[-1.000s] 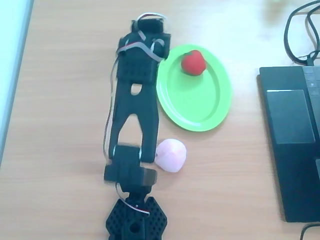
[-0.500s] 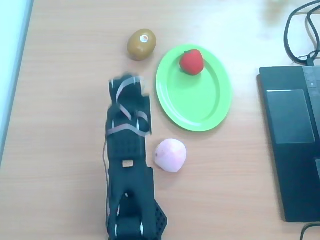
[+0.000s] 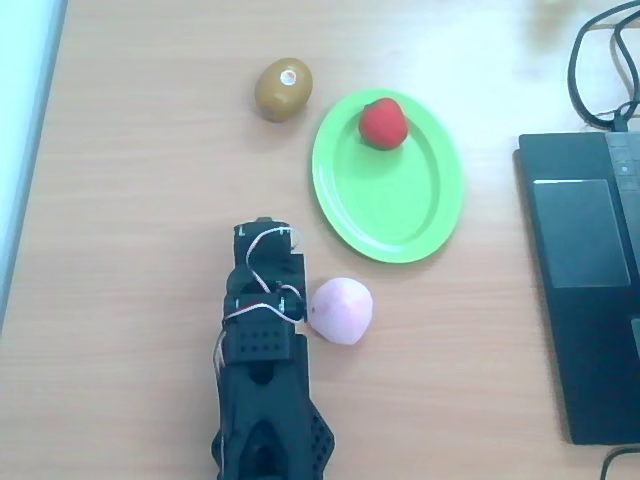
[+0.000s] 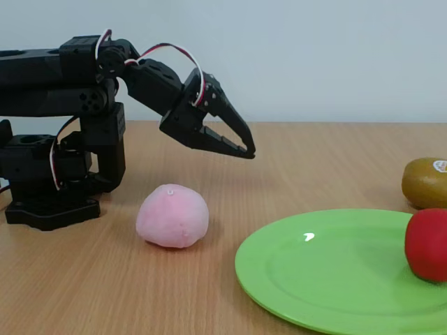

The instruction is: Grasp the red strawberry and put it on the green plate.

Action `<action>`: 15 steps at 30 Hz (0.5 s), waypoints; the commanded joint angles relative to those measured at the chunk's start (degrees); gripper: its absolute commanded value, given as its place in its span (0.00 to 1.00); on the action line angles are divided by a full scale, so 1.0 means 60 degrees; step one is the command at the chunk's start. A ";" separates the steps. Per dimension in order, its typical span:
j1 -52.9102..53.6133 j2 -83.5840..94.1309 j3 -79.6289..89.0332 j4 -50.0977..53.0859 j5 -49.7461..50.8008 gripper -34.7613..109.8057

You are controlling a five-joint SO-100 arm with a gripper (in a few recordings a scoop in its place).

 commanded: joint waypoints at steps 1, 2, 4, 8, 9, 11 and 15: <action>0.0103 0.0469 0.0557 0.0029 0.0205 0.20; 0.0176 0.0586 0.0718 0.0029 0.0220 0.20; 0.0293 0.0688 0.0996 0.0059 0.0220 0.21; 0.0337 0.0688 0.1099 0.0176 0.0337 0.21; 0.0322 0.0688 0.1099 0.0176 0.0337 0.21; 0.0308 0.0688 0.1099 0.0176 0.0366 0.19; 0.0322 0.0688 0.0879 0.0894 0.0513 0.18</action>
